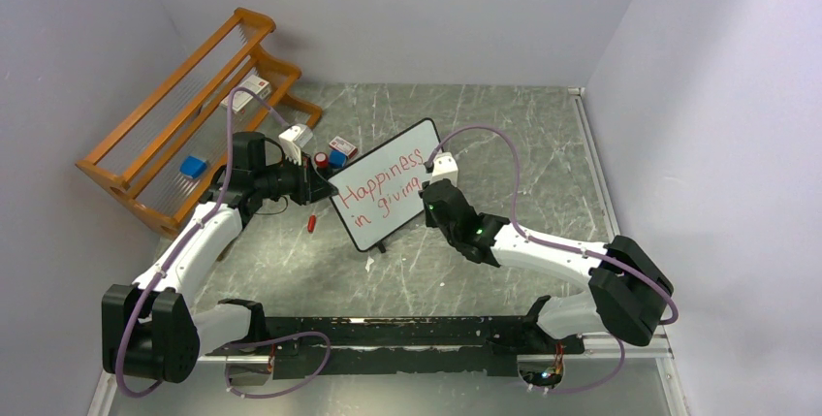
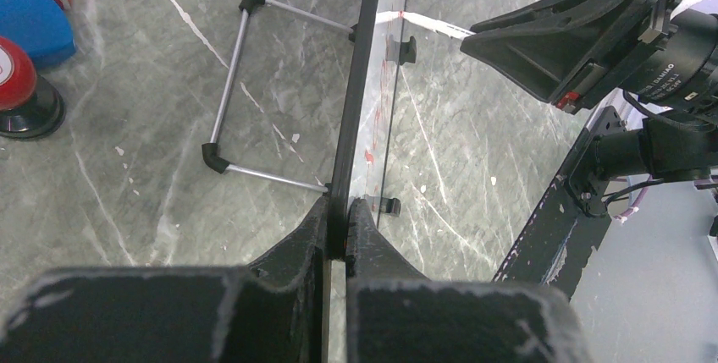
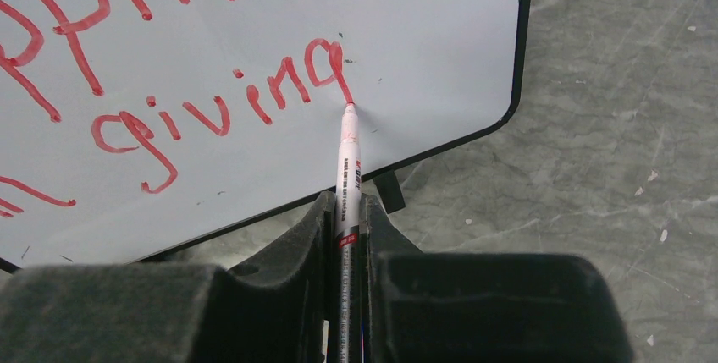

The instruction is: Write a sentence on the whiteboard

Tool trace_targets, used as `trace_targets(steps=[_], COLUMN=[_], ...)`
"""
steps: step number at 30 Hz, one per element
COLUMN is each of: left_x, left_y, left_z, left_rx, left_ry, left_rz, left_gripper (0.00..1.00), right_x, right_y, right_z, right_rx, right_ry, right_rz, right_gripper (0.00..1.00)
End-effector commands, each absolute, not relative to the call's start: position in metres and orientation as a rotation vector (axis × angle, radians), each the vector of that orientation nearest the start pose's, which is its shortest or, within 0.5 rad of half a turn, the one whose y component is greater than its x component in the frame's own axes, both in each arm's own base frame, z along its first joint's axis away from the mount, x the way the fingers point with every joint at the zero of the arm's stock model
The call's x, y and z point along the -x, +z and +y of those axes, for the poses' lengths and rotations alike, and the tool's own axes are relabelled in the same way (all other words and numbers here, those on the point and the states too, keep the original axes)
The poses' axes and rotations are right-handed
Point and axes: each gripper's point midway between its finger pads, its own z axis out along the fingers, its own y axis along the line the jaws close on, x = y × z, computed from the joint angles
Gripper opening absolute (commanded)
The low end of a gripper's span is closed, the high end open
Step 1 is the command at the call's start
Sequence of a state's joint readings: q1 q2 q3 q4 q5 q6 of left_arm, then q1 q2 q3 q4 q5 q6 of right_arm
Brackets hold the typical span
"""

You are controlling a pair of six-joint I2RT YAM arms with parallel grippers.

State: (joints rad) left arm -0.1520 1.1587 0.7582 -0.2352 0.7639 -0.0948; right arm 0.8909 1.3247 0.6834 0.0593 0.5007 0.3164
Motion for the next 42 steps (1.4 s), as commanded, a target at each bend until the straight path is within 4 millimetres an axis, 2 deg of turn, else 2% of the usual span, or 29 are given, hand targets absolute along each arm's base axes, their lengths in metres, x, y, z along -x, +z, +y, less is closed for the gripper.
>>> trace_targets(steps=[1, 11, 22, 32, 36, 42], left_x=[-0.269, -0.269, -0.269, -0.269, -0.269, -0.269], left_y=[0.122, 0.122, 0.123, 0.122, 0.123, 0.122], left_z=[-0.148, -0.148, -0.148, -0.147, -0.147, -0.147], left_rx=[-0.451, -0.453, -0.450, -0.447, -0.447, -0.448], left_ry=[-0.843, -0.847, -0.843, -0.838, -0.836, -0.838], left_rz=[2.274, 2.273, 2.272, 2.275, 2.273, 2.274], left_gripper=[0.05, 0.05, 0.05, 0.05, 0.05, 0.05], right_x=[-0.279, -0.273, -0.275, -0.276, -0.283, -0.290], right_y=[0.100, 0.099, 0.119, 0.141, 0.140, 0.136], right_z=[0.235, 0.239, 0.252, 0.232, 0.223, 0.220], right_rx=[0.312, 0.336, 0.331, 0.268, 0.239, 0.221], right_ry=[0.221, 0.257, 0.333, 0.299, 0.262, 0.253], right_rz=[2.088, 2.103, 2.058, 1.996, 1.997, 2.005], right_gripper=[0.00, 0.00, 0.00, 0.00, 0.00, 0.00])
